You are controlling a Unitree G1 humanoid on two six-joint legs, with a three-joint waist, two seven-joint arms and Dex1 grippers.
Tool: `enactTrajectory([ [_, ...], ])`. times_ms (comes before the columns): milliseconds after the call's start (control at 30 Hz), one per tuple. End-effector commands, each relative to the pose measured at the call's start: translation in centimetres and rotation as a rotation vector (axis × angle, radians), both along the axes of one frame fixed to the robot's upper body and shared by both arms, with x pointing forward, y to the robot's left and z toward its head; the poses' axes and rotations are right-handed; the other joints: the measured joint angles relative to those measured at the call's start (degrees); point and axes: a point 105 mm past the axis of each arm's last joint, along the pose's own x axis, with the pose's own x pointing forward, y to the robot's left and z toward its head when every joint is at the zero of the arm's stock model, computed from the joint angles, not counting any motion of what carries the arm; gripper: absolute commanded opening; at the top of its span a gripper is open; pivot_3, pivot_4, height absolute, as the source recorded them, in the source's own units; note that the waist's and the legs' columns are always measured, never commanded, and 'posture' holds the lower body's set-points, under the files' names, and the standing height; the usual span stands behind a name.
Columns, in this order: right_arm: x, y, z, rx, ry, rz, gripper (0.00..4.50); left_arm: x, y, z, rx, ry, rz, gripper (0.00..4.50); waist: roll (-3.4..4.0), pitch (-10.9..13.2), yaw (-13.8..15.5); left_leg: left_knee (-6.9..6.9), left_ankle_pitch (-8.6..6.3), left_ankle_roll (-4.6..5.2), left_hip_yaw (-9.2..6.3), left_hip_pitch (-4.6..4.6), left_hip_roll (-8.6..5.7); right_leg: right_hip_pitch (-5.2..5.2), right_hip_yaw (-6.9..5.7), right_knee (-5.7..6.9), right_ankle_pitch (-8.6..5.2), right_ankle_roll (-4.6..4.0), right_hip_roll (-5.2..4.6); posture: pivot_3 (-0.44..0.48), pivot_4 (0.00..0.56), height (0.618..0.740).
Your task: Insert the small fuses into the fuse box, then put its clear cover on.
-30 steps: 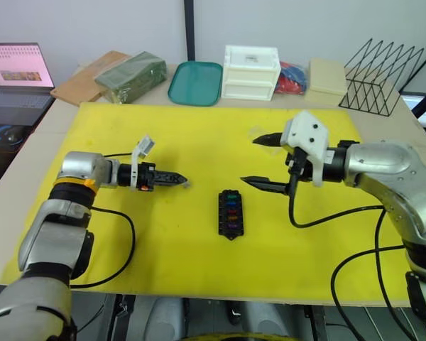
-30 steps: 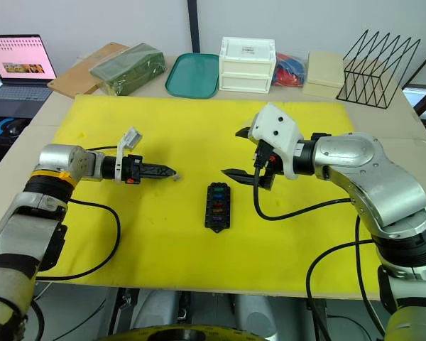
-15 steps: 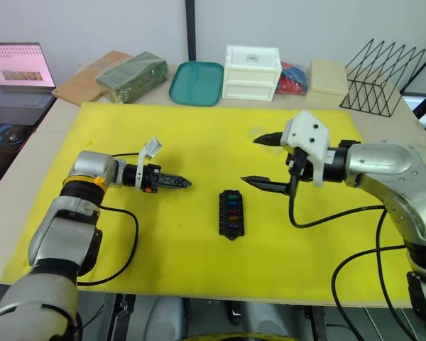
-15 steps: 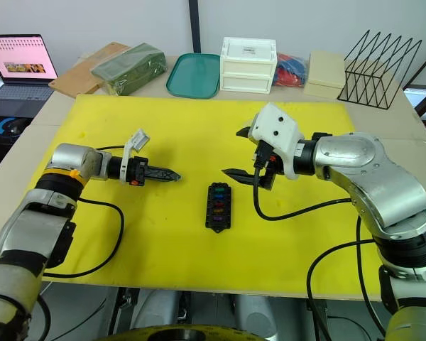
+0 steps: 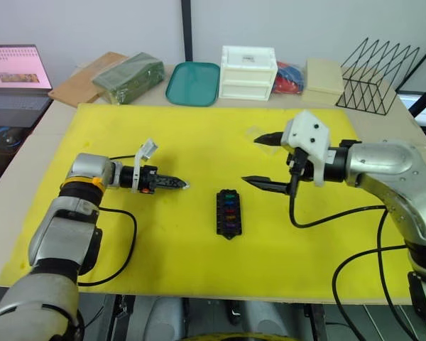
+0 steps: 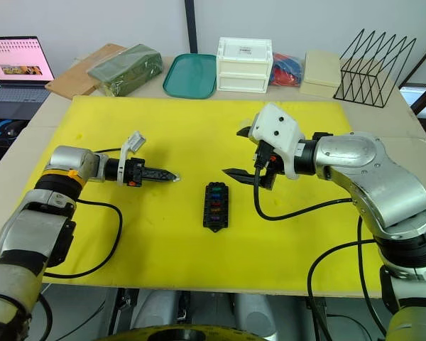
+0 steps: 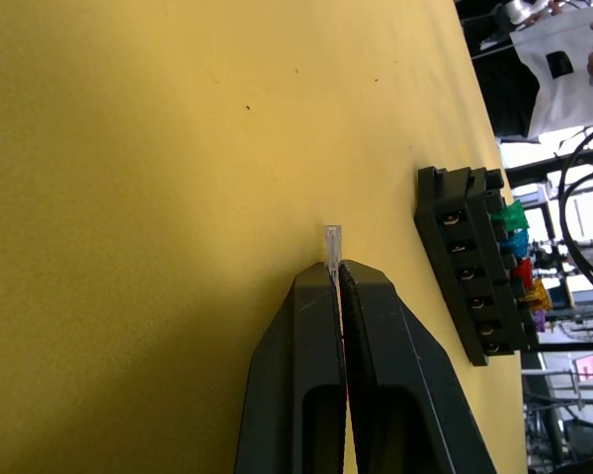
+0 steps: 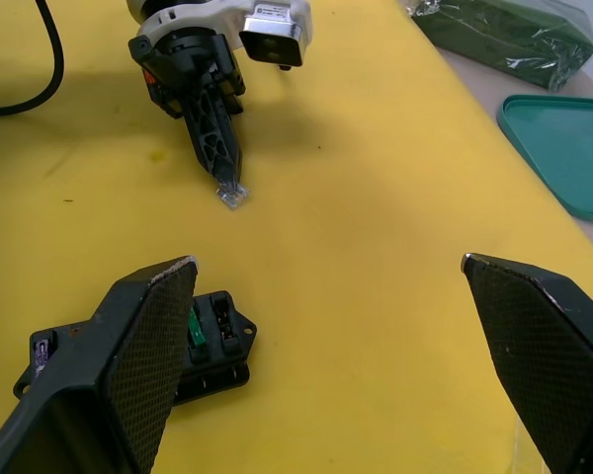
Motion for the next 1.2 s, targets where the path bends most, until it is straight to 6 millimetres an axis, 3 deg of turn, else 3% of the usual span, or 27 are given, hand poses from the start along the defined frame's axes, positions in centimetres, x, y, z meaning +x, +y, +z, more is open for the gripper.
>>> enactTrajectory([
  [33, -0.2, -0.1, 0.9, -0.006, -0.049, 0.003, 4.5, 0.3, 0.5, 0.9, -0.035, -0.05, 0.032, 0.04, 0.0, 0.0, -0.01, 0.0, 0.0, 0.0, 0.0, 0.0, 0.0, 0.0, 0.0, 0.0, 0.0, 0.0, 0.0, 0.0, 0.15, 0.74],
  [100, -0.2, -0.1, 0.9, -0.005, -0.036, -0.001, 4.5, 0.5, 0.3, 1.9, -0.084, -0.112, 0.03, 0.04, 0.0, 0.0, 0.01, 0.0, 0.0, 0.0, 0.01, -0.01, 0.03, -0.01, 0.01, 0.0, 0.0, 0.0, 0.01, 0.0, 0.15, 0.74],
  [267, -0.3, -0.2, 1.0, 0.03, 0.041, -0.019, 4.5, -0.3, -0.3, 6.7, -0.296, -0.324, -0.014, 0.04, -0.02, 0.02, 0.23, 0.01, 0.0, 0.0, -0.01, -0.08, 0.14, -0.05, -0.01, -0.01, 0.0, 0.0, -0.04, 0.0, 0.15, 0.74],
  [367, -1.0, 0.3, 2.0, 0.131, 0.17, 0.005, 4.5, -2.1, -0.9, 10.7, -0.437, -0.468, -0.061, 0.04, 0.0, 0.03, 0.26, 0.0, 0.0, 0.0, -0.06, -0.08, 0.16, -0.05, -0.02, 0.0, 0.0, 0.0, -0.1, 0.0, 0.15, 0.74],
  [500, -2.0, 1.1, 4.2, 0.253, 0.326, 0.077, 4.5, -4.8, -2.0, 13.6, -0.54, -0.541, -0.117, 0.04, 0.01, 0.03, 0.21, 0.0, 0.0, -0.01, -0.23, -0.05, 0.18, -0.03, -0.01, 0.01, 0.02, 0.01, -0.18, 0.0, 0.15, 0.74],
  [800, -2.7, 1.9, 7.3, 0.415, 0.515, 0.19, 4.5, -8.7, -4.3, 16.3, -0.651, -0.657, -0.187, 0.04, 0.02, 0.03, 0.22, 0.0, 0.0, -0.01, -0.31, -0.06, 0.16, 0.0, -0.01, 0.0, 0.02, 0.01, -0.25, 0.0, 0.15, 0.74],
  [967, -3.0, 2.8, 7.4, 0.435, 0.537, 0.222, 3.03, -9.4, -5.1, 16.3, -0.658, -0.658, -0.191, 0.0, 0.03, 0.03, 0.16, -0.01, 0.0, -0.01, -0.3, -0.06, 0.14, 0.01, -0.02, 0.0, 0.02, 0.01, -0.21, 0.0, 0.15, 0.74],
  [1200, -3.3, 3.3, 7.6, 0.474, 0.561, 0.238, 3.03, -9.4, -5.4, 15.9, -0.642, -0.658, -0.186, 0.0, 0.03, 0.03, 0.11, -0.01, 0.0, -0.01, -0.25, -0.06, 0.09, 0.0, -0.04, -0.03, 0.01, 0.0, -0.11, 0.0, 0.15, 0.74],
])
